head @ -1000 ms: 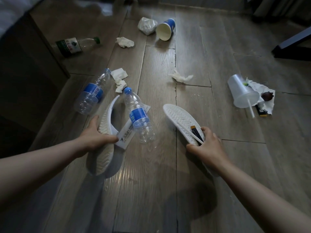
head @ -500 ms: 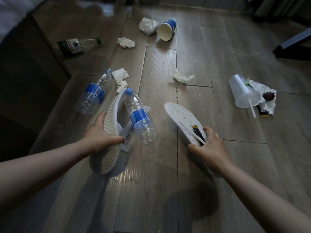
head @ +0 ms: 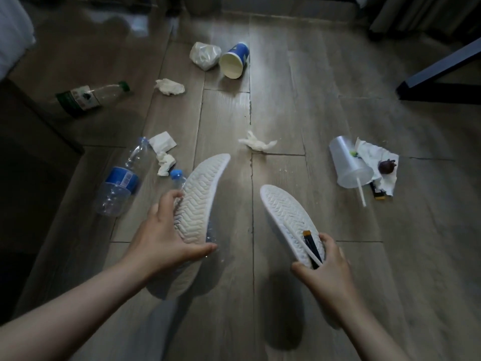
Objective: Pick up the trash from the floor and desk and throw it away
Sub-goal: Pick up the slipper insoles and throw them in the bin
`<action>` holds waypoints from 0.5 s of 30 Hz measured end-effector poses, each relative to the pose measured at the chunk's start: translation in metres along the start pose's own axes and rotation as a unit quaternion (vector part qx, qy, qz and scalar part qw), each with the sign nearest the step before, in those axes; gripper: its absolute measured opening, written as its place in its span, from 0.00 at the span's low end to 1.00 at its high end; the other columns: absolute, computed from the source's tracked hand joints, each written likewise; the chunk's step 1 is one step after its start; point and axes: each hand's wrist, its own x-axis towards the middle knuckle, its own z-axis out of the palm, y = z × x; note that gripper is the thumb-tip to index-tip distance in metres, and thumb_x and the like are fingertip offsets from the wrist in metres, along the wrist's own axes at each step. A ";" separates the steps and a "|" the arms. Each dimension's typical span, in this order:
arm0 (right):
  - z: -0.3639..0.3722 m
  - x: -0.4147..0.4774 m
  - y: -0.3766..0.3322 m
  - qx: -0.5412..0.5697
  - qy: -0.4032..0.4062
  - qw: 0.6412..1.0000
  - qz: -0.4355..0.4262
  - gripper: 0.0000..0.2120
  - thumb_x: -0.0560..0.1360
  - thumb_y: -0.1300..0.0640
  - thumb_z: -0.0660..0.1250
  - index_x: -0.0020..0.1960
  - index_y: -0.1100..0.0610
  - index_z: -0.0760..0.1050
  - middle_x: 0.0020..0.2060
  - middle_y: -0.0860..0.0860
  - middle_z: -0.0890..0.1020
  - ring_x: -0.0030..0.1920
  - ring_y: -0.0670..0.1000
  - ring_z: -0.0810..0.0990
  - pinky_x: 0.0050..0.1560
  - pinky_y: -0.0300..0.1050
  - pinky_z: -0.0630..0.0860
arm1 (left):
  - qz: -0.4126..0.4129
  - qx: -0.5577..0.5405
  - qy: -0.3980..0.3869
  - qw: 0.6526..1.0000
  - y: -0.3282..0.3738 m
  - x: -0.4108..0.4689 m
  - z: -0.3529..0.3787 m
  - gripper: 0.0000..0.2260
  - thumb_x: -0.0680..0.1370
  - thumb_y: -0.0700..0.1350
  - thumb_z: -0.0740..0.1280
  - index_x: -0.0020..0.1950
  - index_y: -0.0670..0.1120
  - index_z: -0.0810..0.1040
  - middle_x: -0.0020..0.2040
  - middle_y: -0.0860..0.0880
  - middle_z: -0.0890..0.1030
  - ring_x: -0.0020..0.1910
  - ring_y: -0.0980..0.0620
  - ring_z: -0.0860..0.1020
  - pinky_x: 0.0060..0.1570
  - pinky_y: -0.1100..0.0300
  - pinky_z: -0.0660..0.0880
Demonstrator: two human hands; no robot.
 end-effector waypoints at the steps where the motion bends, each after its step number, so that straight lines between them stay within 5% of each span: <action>1: -0.010 -0.004 -0.006 0.002 -0.005 1.000 0.011 0.47 0.53 0.36 0.65 0.71 0.46 0.62 0.62 0.49 0.72 0.62 0.52 0.71 0.63 0.55 0.72 | 0.002 0.005 -0.017 1.000 0.013 -0.004 -0.004 0.49 0.52 0.66 0.77 0.67 0.61 0.56 0.65 0.48 0.68 0.56 0.49 0.73 0.51 0.51 0.76; 15: -0.283 -0.181 -0.153 0.030 0.000 0.991 0.134 0.42 0.55 0.38 0.64 0.69 0.47 0.64 0.58 0.49 0.74 0.58 0.52 0.74 0.60 0.53 0.73 | 0.053 0.039 -0.128 0.990 0.279 -0.126 -0.190 0.49 0.55 0.65 0.77 0.70 0.59 0.56 0.66 0.49 0.65 0.62 0.48 0.69 0.59 0.50 0.73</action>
